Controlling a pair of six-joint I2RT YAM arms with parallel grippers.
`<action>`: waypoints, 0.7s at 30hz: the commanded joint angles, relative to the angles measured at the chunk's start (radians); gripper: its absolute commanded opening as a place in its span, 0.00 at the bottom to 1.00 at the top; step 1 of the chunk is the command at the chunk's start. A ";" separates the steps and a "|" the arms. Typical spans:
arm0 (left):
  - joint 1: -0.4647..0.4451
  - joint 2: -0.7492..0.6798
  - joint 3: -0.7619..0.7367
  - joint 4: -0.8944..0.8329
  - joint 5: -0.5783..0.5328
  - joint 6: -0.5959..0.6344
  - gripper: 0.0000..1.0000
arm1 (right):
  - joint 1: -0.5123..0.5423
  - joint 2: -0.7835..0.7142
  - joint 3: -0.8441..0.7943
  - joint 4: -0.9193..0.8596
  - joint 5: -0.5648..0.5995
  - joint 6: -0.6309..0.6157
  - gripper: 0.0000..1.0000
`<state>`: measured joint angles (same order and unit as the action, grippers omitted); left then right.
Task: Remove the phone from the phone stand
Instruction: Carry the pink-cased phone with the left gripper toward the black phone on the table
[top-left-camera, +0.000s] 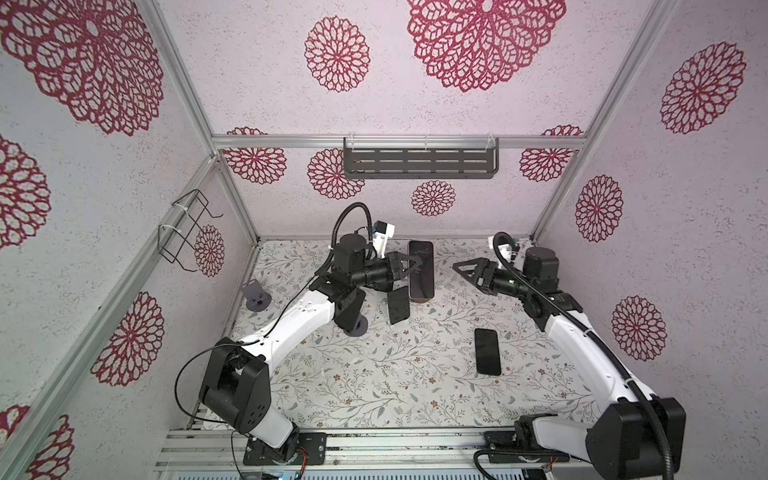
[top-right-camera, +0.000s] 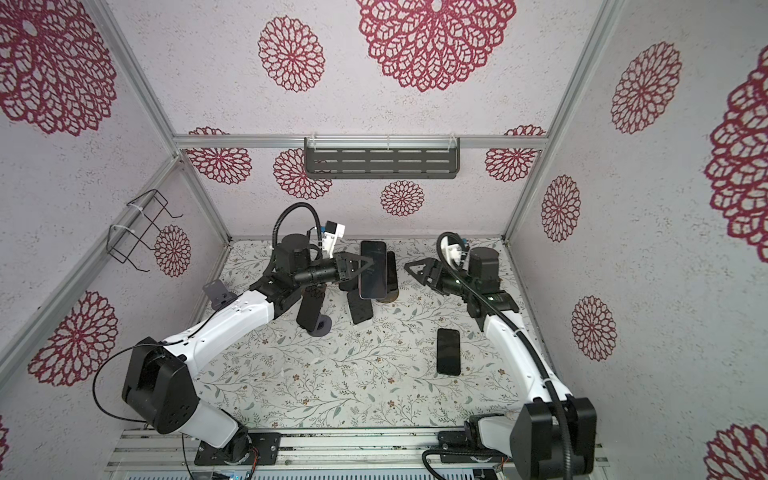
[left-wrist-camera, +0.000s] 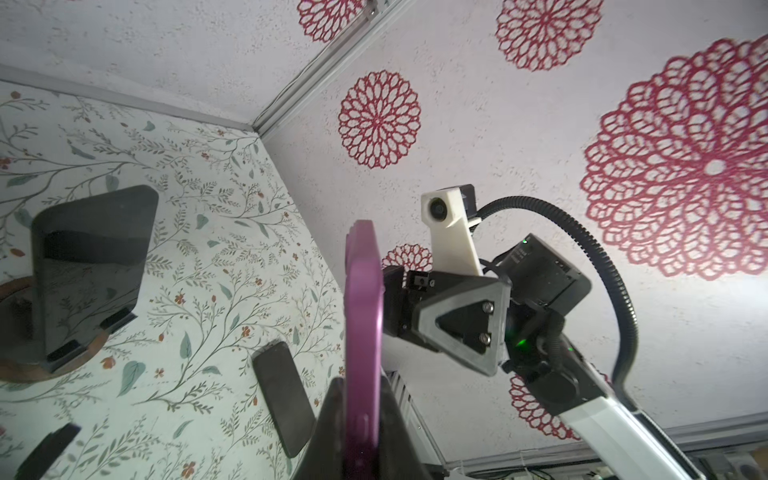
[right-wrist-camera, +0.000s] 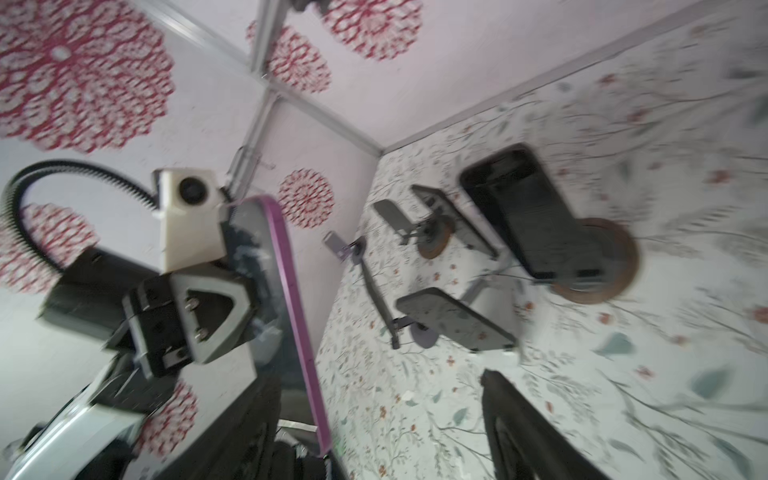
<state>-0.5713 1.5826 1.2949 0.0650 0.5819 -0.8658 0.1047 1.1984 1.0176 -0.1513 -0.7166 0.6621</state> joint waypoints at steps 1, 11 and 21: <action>-0.064 0.029 0.107 -0.250 -0.142 0.139 0.00 | -0.019 -0.066 0.051 -0.382 0.407 -0.148 0.80; -0.274 0.187 0.246 -0.453 -0.418 0.175 0.00 | -0.020 -0.076 -0.085 -0.646 0.916 -0.227 0.56; -0.355 0.371 0.236 -0.350 -0.435 0.012 0.00 | -0.021 -0.053 -0.246 -0.530 0.933 -0.222 0.11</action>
<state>-0.9134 1.9499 1.5219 -0.3649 0.1661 -0.7879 0.0872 1.1393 0.7837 -0.7280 0.1852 0.4450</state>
